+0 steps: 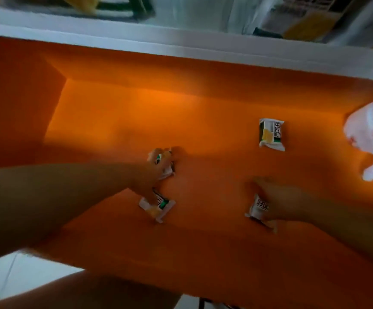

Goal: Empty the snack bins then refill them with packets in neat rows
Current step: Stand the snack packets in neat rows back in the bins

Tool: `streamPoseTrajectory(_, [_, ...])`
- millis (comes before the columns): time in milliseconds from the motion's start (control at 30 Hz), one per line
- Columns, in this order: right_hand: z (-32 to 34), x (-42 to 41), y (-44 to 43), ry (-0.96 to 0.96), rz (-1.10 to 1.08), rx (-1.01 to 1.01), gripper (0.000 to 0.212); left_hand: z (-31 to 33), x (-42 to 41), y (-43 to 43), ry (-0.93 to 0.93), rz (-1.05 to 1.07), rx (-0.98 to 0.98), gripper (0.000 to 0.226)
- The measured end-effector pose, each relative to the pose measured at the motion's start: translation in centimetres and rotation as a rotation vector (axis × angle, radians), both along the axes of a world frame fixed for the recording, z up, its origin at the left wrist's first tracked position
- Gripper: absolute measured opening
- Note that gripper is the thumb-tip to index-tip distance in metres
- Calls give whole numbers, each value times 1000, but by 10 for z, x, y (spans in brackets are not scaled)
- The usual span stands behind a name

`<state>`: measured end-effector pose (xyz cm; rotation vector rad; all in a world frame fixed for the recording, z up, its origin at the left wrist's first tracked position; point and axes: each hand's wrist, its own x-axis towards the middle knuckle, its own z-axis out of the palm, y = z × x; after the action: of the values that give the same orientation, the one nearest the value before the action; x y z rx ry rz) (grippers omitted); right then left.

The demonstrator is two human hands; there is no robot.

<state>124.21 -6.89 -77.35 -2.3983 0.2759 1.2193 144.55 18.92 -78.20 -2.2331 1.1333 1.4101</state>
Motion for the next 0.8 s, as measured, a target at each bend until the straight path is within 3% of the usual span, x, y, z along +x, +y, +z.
streamPoseTrajectory(133, [-7, -2, 1, 8, -23, -10, 93, -9, -9, 6, 67, 28, -85, 132])
streamPoseTrajectory(267, [-12, 1, -6, -133, -244, 42, 80, -19, -11, 8, 73, 172, -223, 125])
streamPoseTrajectory(433, [-6, 17, -16, -340, -312, -146, 72, -23, -26, -24, 41, 312, -386, 105])
streamPoseTrajectory(567, [-6, 33, -31, -393, -264, -334, 100, -23, -32, -55, 2, 307, -448, 92])
streamPoseTrajectory(700, [-13, 48, -57, -266, -297, -155, 124, -21, -38, -73, -48, 137, -401, 103])
streamPoseTrajectory(800, [-18, 52, -65, -174, -218, -65, 122, -25, -42, -74, -88, 45, -408, 87])
